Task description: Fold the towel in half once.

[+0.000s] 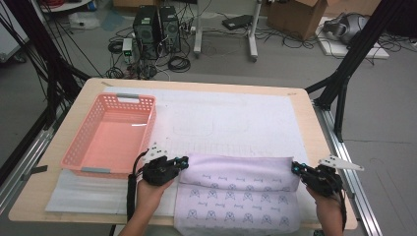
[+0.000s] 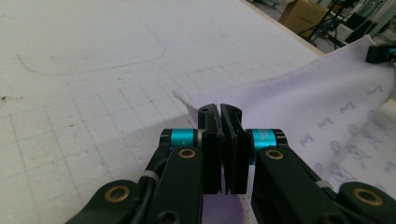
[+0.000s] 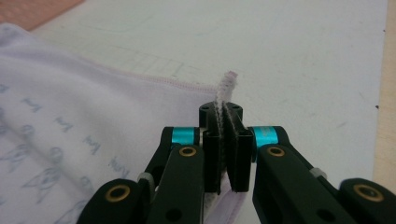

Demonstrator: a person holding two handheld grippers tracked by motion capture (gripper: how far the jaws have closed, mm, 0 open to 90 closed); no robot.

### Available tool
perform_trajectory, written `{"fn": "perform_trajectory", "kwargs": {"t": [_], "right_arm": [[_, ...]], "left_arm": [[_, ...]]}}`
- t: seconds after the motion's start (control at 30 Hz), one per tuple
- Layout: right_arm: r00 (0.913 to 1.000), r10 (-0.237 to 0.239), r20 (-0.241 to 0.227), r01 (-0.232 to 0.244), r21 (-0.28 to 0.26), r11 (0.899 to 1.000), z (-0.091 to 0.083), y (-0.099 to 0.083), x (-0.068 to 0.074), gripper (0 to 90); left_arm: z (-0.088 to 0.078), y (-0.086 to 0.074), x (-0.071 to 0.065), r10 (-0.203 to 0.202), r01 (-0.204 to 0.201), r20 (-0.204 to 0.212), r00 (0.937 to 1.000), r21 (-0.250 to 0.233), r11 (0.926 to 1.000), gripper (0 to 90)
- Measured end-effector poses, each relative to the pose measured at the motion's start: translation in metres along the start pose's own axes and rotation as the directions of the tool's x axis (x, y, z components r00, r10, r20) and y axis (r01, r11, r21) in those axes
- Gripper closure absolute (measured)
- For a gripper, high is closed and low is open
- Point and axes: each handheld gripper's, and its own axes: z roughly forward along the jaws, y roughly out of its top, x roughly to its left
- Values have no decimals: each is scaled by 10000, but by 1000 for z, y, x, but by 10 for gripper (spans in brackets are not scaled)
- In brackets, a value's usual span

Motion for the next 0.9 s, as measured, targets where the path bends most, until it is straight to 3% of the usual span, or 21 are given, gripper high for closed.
{"fn": "perform_trajectory", "kwargs": {"t": [0.2, 0.3, 0.37, 0.43, 0.5, 0.53, 0.57, 0.63, 0.7, 0.77, 0.9], "right_arm": [[9986, 116, -516, -106, 195, 9998, -21, -16, 7, 861], [9964, 508, -678, -455, 788, 9959, -28, -25, 7, 861], [9975, 429, -559, -357, 1247, 9916, -32, -32, 10, 862], [9962, 626, -612, -504, 1831, 9818, -33, -39, 10, 854], [9954, 689, -668, -521, 2274, 9724, -35, -44, 9, 719], [9971, 551, -525, -439, 1955, 9797, -38, -44, 8, 649], [9961, 670, -576, -580, 1457, 9876, -42, -42, 7, 642], [9955, 743, -582, -712, 540, 9960, -49, -35, 5, 643], [9978, 558, -351, -555, 96, 9984, -49, -29, 3, 685], [9984, 556, -68, -555, 159, 9983, -40, -24, 1, 698], [9991, 353, 238, -378, 1132, 9929, -3, -21, -2, 632]], "left_arm": [[-17, -22, -10, -22, 18, 218, 9998, 203, 9998, 870], [-23, -30, -13, -18, 4, 315, 9995, 449, 9990, 869], [-25, -36, -13, -77, 47, 424, 9991, 700, 9975, 866], [-26, -40, -13, -127, 88, 425, 9990, 900, 9959, 857], [-23, -41, -10, -229, 189, 383, 9990, 1020, 9946, 759], [-23, -40, -9, -353, 329, 246, 9991, 933, 9951, 655], [-22, -39, -7, -436, 416, 239, 9988, 778, 9961, 591], [-22, -36, -5, -414, 405, 173, 9990, 502, 9979, 530], [-21, -32, -2, -307, 303, 110, 9995, 300, 9991, 510], [-18, -27, 0, -231, 231, -30, 9997, 134, 9996, 493], [-9, -22, 5, -60, 61, -98, 9999, 109, 9999, 486]]}}
